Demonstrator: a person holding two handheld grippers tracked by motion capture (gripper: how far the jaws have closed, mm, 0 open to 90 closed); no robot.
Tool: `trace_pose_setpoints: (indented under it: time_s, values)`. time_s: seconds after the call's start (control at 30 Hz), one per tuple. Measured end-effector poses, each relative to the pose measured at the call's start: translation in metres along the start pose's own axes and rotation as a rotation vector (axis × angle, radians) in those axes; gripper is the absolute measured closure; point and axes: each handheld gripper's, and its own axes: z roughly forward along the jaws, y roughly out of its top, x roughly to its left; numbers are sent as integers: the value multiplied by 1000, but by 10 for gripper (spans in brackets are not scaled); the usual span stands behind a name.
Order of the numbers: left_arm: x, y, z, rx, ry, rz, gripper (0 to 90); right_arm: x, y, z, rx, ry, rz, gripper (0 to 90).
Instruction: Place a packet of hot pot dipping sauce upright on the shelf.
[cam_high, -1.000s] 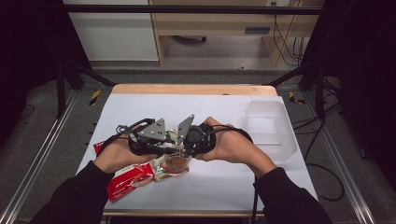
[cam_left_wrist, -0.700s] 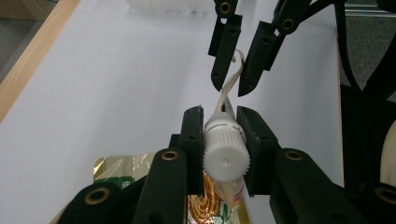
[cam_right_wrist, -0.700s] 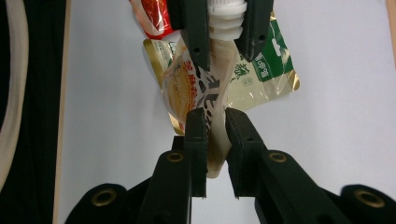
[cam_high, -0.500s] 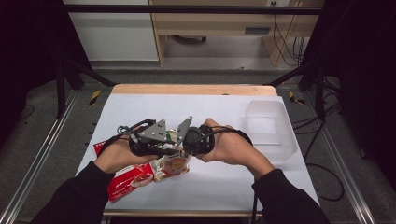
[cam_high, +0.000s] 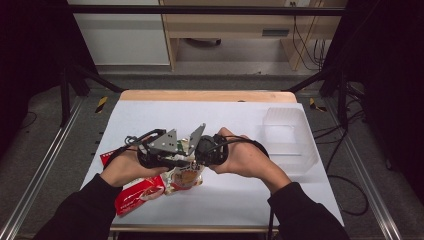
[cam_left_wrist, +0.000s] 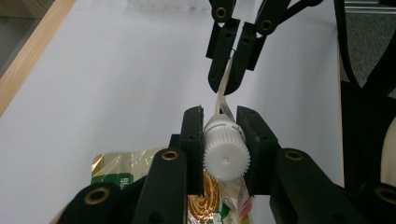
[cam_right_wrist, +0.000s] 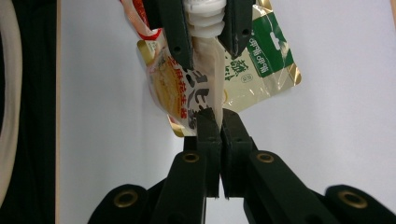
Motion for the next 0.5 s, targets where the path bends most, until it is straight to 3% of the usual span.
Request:
trace_pose_setpoints:
  time_s: [0.2,0.5]
  values:
    - [-1,1,1,-6,-4,7,729,1,-1,3,1,10,4,834]
    - [-1,0,2,-11,-21,14,727,1,-1,3,-6,-3,19,895]
